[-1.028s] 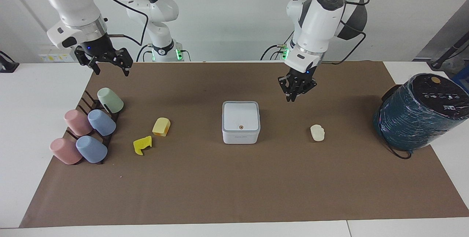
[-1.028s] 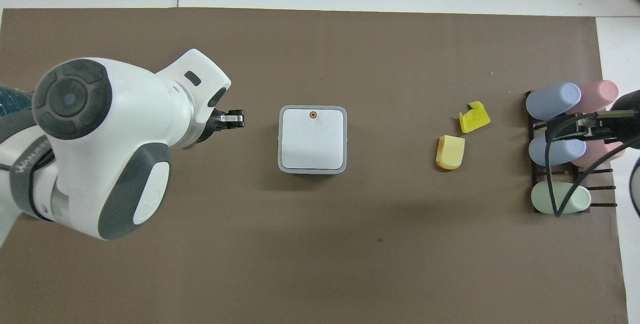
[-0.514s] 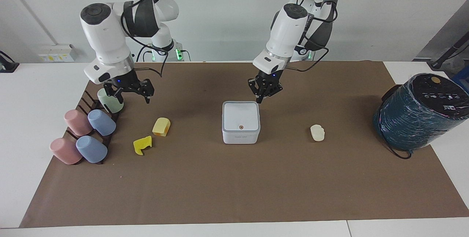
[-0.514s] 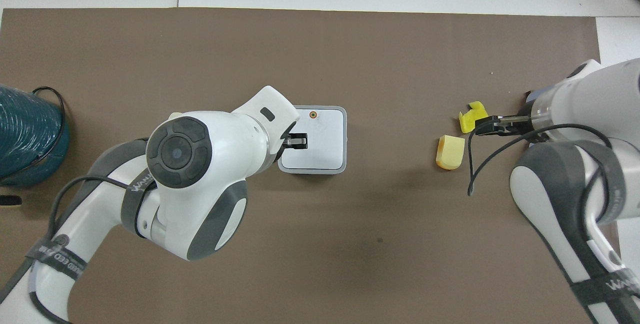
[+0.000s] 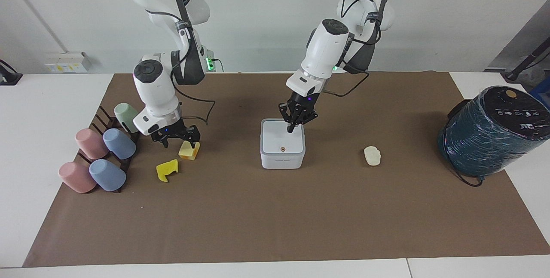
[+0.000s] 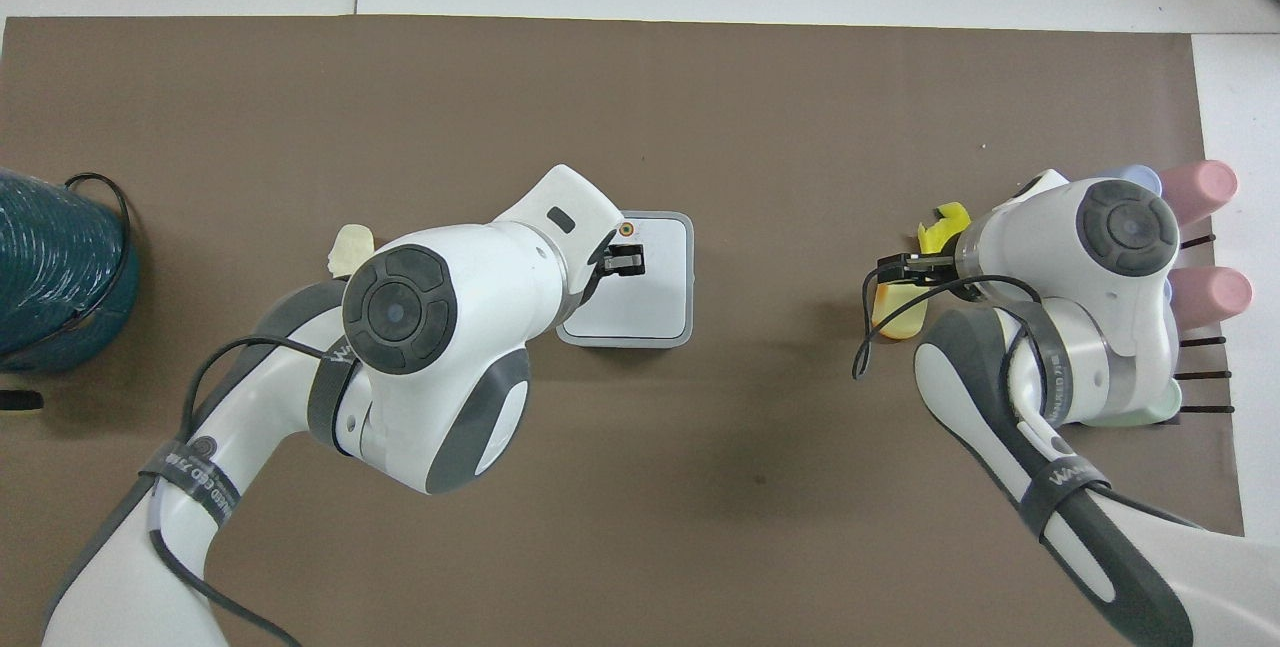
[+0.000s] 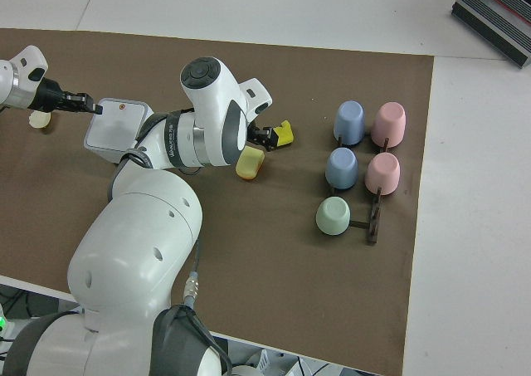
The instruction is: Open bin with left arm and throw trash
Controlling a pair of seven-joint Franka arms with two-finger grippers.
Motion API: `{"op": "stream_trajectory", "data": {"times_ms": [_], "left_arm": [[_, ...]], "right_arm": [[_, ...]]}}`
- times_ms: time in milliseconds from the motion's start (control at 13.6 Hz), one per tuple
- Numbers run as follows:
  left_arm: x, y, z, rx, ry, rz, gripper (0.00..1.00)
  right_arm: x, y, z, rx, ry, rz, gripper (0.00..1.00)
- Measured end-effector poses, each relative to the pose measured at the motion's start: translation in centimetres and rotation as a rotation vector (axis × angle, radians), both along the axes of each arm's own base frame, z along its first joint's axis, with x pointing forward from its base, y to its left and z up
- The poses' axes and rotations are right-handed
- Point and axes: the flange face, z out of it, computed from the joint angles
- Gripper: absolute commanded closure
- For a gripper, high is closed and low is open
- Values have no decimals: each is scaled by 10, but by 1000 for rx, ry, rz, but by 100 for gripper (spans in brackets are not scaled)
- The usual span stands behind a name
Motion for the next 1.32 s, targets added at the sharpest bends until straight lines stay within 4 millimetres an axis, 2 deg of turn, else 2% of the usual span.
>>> {"op": "stream_trajectory", "data": {"times_ms": [220, 514, 588, 734, 808, 955, 1102, 1175, 1322], "left_arm": [[7, -13, -33, -24, -18, 23, 100], [12, -17, -32, -38, -31, 33, 100], [12, -17, -33, -38, -30, 33, 100], [13, -17, -30, -38, -27, 35, 100], [16, -18, -24, -32, -13, 34, 100], [32, -12, 7, -9, 41, 33, 100], [56, 12, 52, 1, 76, 59, 99], [67, 27, 66, 1, 80, 78, 99], [79, 48, 71, 3, 84, 108, 95]], "right_arm": [[-2, 5, -16, 31, -5, -17, 0], [-6, 10, -27, 39, -9, -14, 0], [-8, 10, -31, 39, -14, -14, 12], [-10, 8, -37, 38, -13, -14, 85], [-11, 7, -39, 37, -10, -13, 100], [-11, 6, -39, 37, -9, -15, 100], [-11, 5, -39, 38, -10, -25, 100], [-10, 5, -38, 38, -12, -28, 100], [-6, 6, -31, 40, -9, -42, 100]]}}
